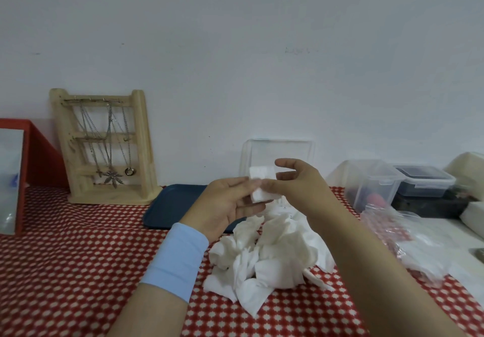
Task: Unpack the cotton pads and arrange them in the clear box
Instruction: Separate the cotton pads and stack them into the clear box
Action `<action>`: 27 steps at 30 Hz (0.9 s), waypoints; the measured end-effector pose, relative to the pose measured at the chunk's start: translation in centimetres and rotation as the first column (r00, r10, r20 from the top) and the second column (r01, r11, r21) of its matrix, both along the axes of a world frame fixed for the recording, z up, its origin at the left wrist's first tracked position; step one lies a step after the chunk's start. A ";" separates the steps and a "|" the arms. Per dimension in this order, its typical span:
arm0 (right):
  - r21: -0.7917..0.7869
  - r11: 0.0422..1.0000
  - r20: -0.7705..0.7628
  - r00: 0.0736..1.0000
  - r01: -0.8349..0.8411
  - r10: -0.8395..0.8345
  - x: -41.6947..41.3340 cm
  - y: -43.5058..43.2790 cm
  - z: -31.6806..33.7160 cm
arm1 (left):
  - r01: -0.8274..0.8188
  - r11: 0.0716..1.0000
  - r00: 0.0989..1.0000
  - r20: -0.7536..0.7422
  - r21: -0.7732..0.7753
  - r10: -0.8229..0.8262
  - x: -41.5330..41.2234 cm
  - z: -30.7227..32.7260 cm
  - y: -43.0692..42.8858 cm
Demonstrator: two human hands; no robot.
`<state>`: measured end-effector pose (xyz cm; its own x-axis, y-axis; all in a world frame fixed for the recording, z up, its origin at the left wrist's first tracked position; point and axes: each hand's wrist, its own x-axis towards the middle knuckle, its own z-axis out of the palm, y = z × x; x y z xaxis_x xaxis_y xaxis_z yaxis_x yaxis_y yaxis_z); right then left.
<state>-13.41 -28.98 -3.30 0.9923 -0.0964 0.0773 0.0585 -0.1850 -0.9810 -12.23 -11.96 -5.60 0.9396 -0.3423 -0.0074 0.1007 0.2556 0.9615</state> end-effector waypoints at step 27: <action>-0.602 0.645 -0.066 0.835 -0.470 0.547 -1.7 1.7 0.4 | -0.336 0.901 0.942 0.081 0.274 0.327 1.2 -0.7 2.6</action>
